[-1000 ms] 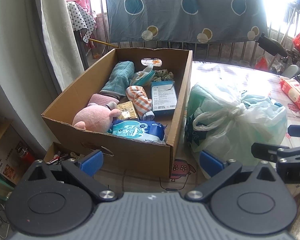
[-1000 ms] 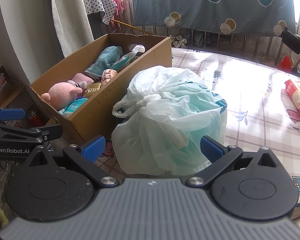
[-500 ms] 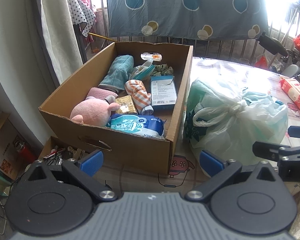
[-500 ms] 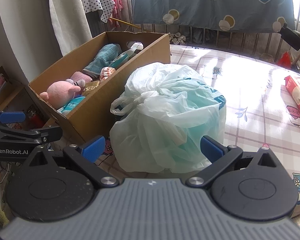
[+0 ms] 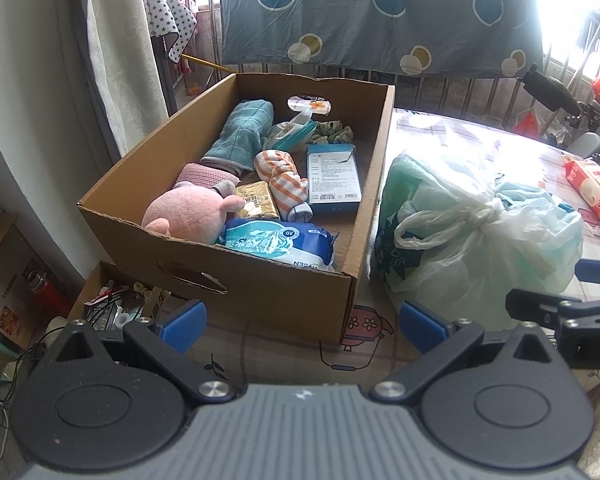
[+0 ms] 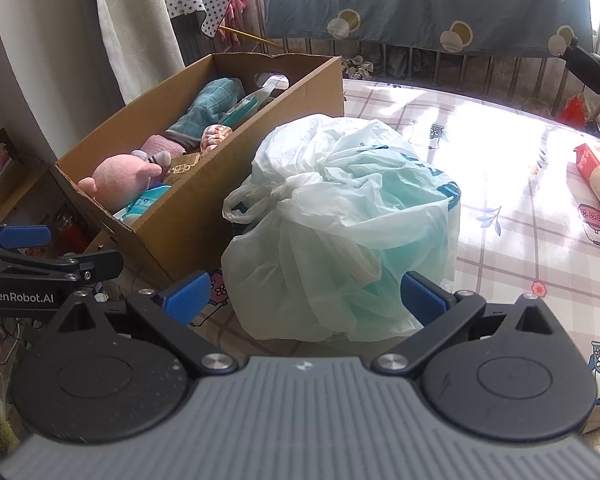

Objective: Organize soft objects

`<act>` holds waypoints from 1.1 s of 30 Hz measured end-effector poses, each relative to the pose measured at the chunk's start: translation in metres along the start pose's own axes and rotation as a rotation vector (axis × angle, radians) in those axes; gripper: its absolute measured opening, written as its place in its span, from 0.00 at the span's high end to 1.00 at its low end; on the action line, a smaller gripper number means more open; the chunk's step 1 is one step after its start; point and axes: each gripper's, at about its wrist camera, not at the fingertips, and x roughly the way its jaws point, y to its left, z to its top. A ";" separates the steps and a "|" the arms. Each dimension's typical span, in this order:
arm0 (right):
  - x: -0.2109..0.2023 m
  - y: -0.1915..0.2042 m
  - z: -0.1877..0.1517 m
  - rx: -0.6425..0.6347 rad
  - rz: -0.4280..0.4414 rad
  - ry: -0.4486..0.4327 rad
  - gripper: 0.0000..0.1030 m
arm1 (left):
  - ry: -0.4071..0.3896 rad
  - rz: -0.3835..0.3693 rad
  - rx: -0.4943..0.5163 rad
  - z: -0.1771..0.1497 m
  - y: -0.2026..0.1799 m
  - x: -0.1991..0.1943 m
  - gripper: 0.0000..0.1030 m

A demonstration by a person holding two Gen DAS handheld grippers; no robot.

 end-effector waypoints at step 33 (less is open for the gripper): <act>0.004 0.006 0.007 -0.015 0.009 -0.002 0.01 | -0.003 0.007 -0.012 0.004 0.005 0.002 0.00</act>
